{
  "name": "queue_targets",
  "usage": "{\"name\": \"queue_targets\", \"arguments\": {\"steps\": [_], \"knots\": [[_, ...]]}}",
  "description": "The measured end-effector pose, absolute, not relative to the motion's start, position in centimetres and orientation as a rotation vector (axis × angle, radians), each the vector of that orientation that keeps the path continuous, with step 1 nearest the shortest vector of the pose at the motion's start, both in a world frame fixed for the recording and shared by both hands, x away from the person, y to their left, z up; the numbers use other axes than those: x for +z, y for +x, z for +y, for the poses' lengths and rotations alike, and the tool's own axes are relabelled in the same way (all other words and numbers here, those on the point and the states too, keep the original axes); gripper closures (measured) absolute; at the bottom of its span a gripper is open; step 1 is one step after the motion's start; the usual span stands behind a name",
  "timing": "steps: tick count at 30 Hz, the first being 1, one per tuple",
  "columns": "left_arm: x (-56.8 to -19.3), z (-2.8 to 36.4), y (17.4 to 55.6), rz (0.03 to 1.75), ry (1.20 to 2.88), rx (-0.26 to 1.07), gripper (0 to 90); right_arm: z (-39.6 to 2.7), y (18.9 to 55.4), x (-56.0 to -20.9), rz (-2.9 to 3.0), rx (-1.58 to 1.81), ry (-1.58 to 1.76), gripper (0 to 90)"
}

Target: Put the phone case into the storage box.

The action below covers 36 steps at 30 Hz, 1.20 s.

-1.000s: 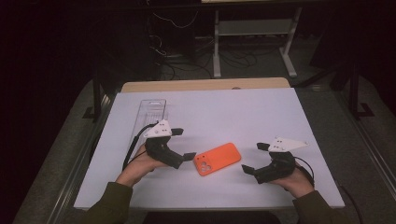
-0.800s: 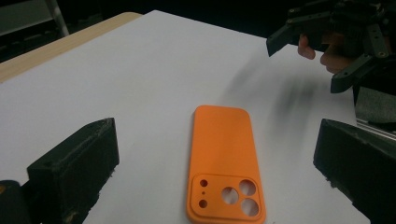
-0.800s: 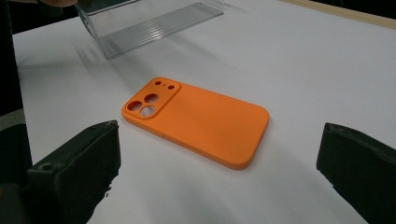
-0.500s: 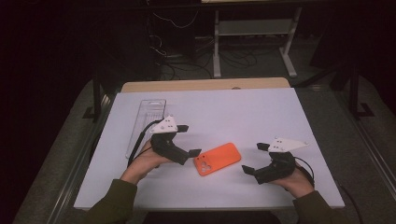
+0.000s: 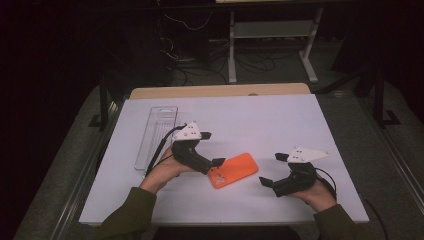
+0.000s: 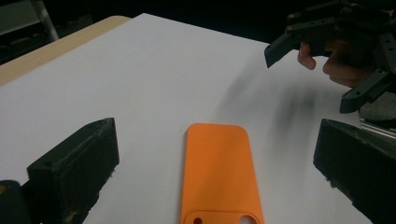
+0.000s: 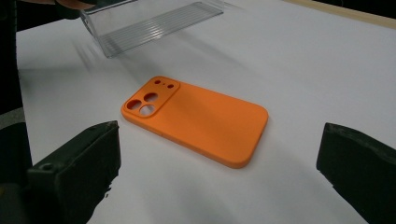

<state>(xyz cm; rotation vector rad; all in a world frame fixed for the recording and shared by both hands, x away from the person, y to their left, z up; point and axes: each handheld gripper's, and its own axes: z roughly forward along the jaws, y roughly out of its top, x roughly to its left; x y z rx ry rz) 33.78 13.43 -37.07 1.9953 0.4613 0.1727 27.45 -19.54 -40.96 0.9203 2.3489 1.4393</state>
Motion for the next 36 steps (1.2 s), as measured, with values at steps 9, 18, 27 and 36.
{"name": "queue_targets", "arguments": {"steps": [9,18,27,36], "knots": [[-37.4,12.1,34.2,0.45,2.002,0.164,0.0,-19.5,27.4,-41.0,2.352,1.436,0.926,0.0],[-37.6,11.0,34.6,0.431,1.999,0.148,0.0,-19.6,27.5,-41.0,2.348,1.44,0.932,0.0],[-37.8,9.9,35.1,0.407,2.019,0.144,0.0,-19.7,27.5,-40.9,2.346,1.442,0.932,0.0],[-38.5,9.1,35.4,0.398,2.061,0.149,0.0,-19.6,27.4,-40.9,2.343,1.443,0.933,0.0]]}}
